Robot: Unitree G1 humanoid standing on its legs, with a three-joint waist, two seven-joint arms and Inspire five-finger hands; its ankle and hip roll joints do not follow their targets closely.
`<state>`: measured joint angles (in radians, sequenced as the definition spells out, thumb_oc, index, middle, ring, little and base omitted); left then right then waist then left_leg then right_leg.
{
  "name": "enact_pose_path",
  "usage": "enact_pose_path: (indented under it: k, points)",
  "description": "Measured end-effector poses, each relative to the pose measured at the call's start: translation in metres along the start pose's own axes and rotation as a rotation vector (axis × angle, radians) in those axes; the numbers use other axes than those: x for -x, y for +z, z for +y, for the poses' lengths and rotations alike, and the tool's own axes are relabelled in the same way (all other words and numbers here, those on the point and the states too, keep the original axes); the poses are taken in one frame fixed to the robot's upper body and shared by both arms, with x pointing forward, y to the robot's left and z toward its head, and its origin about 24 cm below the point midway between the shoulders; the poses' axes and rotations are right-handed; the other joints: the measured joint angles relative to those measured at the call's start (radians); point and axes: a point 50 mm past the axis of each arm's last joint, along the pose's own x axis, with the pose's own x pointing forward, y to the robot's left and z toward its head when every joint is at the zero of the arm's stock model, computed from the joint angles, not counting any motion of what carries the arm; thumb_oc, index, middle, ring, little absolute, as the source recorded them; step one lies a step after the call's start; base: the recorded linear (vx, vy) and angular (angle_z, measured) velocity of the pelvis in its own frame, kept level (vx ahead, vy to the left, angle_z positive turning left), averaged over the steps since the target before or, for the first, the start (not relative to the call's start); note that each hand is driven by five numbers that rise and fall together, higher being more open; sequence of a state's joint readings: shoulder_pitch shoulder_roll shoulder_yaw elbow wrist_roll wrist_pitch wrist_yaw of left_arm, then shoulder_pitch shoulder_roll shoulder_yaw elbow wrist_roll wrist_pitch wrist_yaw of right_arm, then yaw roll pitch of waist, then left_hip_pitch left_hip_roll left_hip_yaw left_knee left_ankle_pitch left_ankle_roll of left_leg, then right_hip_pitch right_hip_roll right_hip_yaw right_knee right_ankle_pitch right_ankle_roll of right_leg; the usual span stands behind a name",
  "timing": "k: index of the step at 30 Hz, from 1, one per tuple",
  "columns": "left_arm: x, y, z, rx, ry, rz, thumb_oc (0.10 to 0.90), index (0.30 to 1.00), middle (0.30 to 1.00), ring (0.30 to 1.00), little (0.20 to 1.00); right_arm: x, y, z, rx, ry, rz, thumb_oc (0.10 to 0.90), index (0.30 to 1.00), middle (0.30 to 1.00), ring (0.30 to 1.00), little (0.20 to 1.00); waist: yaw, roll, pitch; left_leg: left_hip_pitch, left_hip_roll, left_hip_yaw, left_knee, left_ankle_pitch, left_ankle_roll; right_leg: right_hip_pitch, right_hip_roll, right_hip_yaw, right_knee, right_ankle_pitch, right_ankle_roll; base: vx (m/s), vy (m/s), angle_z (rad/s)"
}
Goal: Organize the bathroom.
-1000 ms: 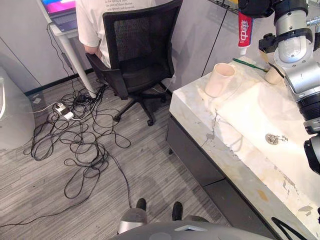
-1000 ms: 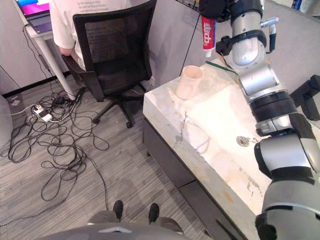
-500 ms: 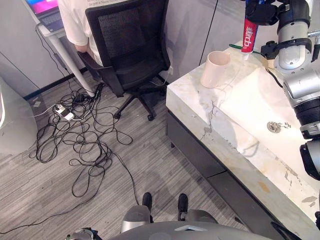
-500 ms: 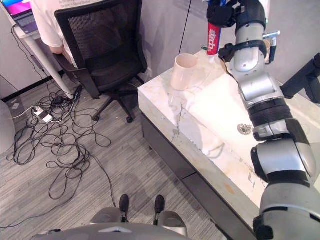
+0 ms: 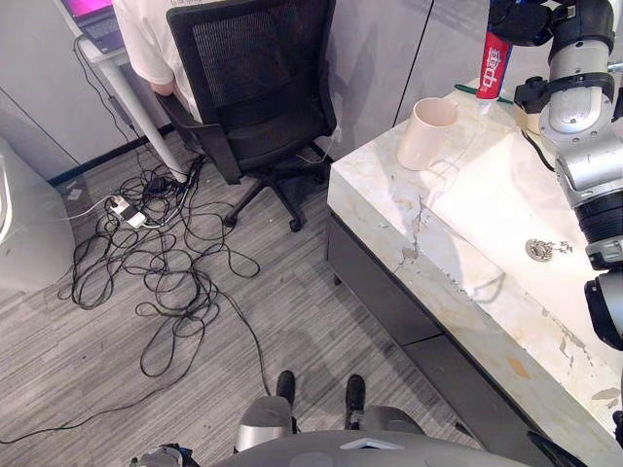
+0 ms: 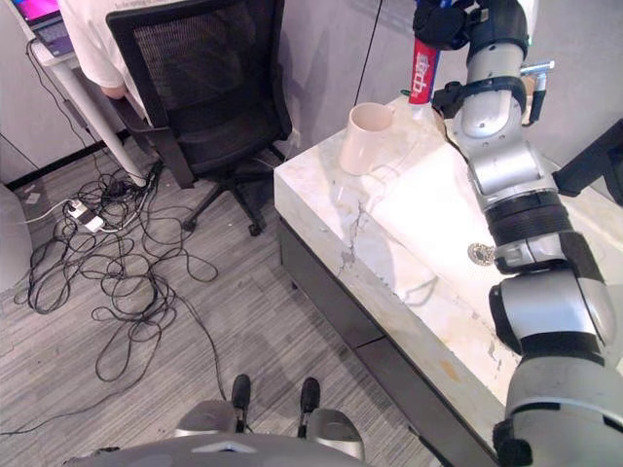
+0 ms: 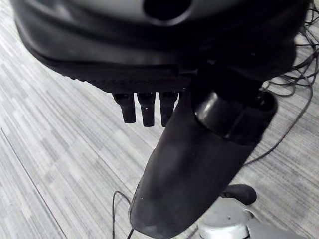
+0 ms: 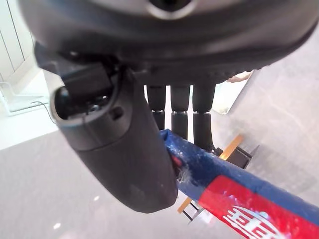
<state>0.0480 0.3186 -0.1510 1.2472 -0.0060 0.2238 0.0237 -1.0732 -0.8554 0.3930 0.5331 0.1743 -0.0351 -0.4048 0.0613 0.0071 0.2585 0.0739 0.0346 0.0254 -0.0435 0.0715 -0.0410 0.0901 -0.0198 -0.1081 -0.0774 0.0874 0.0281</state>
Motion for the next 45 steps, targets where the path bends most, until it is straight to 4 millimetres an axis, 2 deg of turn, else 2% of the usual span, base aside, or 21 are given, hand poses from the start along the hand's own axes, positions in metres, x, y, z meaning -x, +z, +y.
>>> enact_pose_path:
  k: [4, 10, 14, 17, 21, 28, 33, 45]
  points:
    - [0.000, 0.000, -0.001, 0.026, -0.008, 0.001, 0.800, 0.900, 0.900, 0.900, 0.900, 0.000, 0.000, 0.000, -0.003, 0.000, 0.001, 0.400, 0.300, 0.300, 0.300, 0.300, 0.005, -0.011, -0.001, 0.002, -0.001, 0.000, -0.002, 0.000, 0.001, 0.002, -0.001, 0.000, 0.000, 0.000, 0.000, 0.04, 0.030, -0.01]
    - [0.000, -0.001, -0.001, 0.030, -0.008, 0.006, 0.800, 0.900, 0.900, 0.900, 0.900, 0.000, 0.000, 0.000, -0.037, 0.001, 0.014, 0.400, 0.300, 0.300, 0.300, 0.300, 0.019, -0.048, -0.016, 0.002, -0.004, 0.000, -0.003, 0.001, 0.002, 0.001, -0.003, 0.001, 0.000, -0.001, 0.000, 0.01, 0.004, 0.00]
    - [0.000, -0.001, -0.001, 0.035, -0.009, 0.008, 0.800, 0.900, 0.900, 0.900, 0.900, 0.000, 0.002, 0.002, -0.044, 0.005, 0.006, 0.400, 0.300, 0.300, 0.300, 0.300, 0.025, -0.056, -0.021, 0.001, -0.007, -0.001, -0.003, 0.001, 0.003, 0.002, -0.007, 0.000, 0.000, -0.001, 0.000, 0.00, 0.000, 0.00]
    - [0.000, -0.004, -0.001, 0.036, -0.007, 0.023, 0.800, 0.900, 0.900, 0.900, 0.900, 0.002, 0.004, 0.012, -0.075, 0.022, 0.009, 0.400, 0.300, 0.300, 0.300, 0.300, 0.028, -0.059, -0.023, -0.001, -0.009, -0.002, 0.001, 0.001, 0.003, 0.002, -0.008, -0.001, 0.000, -0.001, 0.000, 0.00, 0.000, 0.00]
    - [0.000, -0.005, -0.001, 0.037, -0.001, 0.031, 0.800, 0.900, 0.900, 0.900, 0.900, 0.004, 0.006, 0.023, -0.104, 0.041, 0.011, 0.400, 0.300, 0.300, 0.300, 0.300, 0.036, -0.057, -0.024, -0.012, -0.009, -0.009, 0.009, 0.001, 0.003, 0.000, -0.009, -0.014, 0.000, -0.001, 0.000, 0.02, 0.014, 0.09]
    - [0.000, -0.007, -0.002, 0.039, -0.017, 0.035, 0.800, 0.900, 0.900, 0.900, 0.900, 0.004, 0.003, 0.024, -0.098, 0.040, 0.031, 0.400, 0.300, 0.300, 0.300, 0.300, 0.065, -0.036, -0.032, -0.019, -0.014, -0.018, 0.011, 0.002, 0.004, -0.004, -0.013, -0.023, 0.000, -0.002, -0.001, 0.00, 0.017, 0.05]
    - [0.000, -0.007, -0.001, 0.046, -0.018, 0.040, 0.800, 0.900, 0.900, 0.900, 0.900, 0.004, 0.001, 0.026, -0.090, 0.047, 0.035, 0.400, 0.300, 0.300, 0.300, 0.300, 0.059, -0.019, -0.032, -0.038, -0.017, -0.018, 0.023, 0.004, 0.006, -0.017, -0.015, -0.023, 0.000, -0.001, -0.001, -0.02, 0.000, 0.00]
    - [0.000, -0.002, -0.002, 0.041, -0.022, 0.039, 0.800, 0.900, 0.900, 0.900, 0.900, 0.004, -0.001, 0.025, -0.087, 0.040, 0.043, 0.400, 0.300, 0.300, 0.300, 0.300, 0.033, -0.016, -0.030, -0.037, -0.014, -0.016, 0.023, 0.003, 0.006, -0.017, -0.012, -0.021, 0.000, -0.001, -0.001, 0.00, -0.003, 0.00]
